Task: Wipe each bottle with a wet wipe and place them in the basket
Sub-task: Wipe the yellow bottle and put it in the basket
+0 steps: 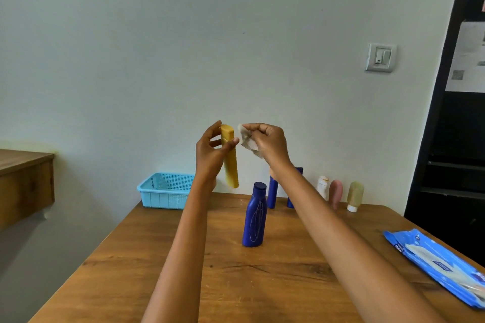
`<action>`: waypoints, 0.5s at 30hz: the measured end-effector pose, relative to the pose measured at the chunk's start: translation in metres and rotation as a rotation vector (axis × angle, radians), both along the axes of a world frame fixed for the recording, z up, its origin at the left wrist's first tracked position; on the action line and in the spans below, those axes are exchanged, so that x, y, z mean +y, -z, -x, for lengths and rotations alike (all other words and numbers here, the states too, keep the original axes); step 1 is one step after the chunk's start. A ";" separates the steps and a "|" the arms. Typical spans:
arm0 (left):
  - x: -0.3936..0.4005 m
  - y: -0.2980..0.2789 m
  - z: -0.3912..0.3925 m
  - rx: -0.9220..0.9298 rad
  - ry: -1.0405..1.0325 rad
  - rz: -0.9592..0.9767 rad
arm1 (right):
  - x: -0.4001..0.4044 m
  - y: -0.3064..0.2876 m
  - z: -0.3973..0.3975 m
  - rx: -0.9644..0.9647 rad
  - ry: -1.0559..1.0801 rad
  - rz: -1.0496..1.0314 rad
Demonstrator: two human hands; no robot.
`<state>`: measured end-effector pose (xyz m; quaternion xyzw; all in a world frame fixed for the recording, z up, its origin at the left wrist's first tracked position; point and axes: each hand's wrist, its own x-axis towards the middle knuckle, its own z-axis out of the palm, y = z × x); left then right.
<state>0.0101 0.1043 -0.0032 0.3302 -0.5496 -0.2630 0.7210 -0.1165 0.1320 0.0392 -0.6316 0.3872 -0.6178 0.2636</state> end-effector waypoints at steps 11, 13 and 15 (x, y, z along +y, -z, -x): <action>0.008 -0.003 -0.029 0.189 -0.102 0.075 | 0.008 0.024 -0.026 0.344 -0.052 -0.307; 0.009 -0.003 -0.042 0.154 -0.119 0.060 | 0.008 0.028 -0.029 0.377 -0.071 -0.341; 0.009 -0.007 -0.057 0.112 -0.151 0.043 | 0.006 0.029 -0.032 0.303 -0.069 -0.343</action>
